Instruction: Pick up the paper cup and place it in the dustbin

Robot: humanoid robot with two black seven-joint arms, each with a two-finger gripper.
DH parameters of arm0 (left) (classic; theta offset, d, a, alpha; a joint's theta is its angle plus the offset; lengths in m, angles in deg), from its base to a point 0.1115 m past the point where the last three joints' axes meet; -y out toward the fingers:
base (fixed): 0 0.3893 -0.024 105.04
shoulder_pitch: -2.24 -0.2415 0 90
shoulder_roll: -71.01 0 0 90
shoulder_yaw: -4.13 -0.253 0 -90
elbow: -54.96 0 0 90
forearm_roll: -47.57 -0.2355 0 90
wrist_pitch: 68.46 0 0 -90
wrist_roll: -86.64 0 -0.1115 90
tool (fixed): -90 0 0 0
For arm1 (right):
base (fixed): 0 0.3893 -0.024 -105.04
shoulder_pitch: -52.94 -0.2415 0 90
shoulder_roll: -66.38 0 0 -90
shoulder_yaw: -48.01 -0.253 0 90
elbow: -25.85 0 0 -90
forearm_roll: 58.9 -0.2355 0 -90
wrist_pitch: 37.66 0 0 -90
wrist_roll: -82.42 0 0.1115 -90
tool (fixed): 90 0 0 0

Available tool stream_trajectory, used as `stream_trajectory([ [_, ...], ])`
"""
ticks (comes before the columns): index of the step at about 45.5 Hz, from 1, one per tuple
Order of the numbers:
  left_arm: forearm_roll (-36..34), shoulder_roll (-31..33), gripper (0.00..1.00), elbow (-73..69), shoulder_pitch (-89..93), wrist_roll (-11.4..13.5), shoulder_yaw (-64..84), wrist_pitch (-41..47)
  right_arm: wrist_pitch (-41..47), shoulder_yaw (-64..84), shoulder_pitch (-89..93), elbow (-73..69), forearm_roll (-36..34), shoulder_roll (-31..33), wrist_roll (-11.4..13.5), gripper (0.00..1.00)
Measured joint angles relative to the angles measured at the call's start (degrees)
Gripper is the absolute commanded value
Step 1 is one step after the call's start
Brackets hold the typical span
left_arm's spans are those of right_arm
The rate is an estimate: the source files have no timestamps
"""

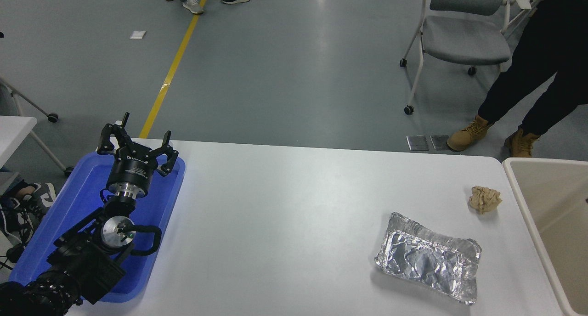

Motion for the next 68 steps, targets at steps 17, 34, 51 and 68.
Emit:
stream_trajectory([
  [17, 0.0, 0.0, 1.00, 0.0, 0.0, 0.0, 0.0, 0.0, 4.0, 7.6, -21.2, -6.3, 9.5, 0.2, 0.0, 1.00],
  [34, 0.0, 0.0, 1.00, 0.0, 0.0, 0.0, 0.0, 0.0, 19.2, 11.2, -44.1, -23.1, 18.4, -0.7, 0.1, 1.00],
  [51, 0.0, 0.0, 1.00, 0.0, 0.0, 0.0, 0.0, 0.0, 36.8, 21.6, -64.7, -41.6, 21.3, -6.1, 0.2, 1.00],
  [68, 0.0, 0.0, 1.00, 0.0, -0.1, 0.0, 0.0, 0.0, 46.4, 24.9, -76.5, -54.2, 21.3, -14.6, 0.7, 1.00],
])
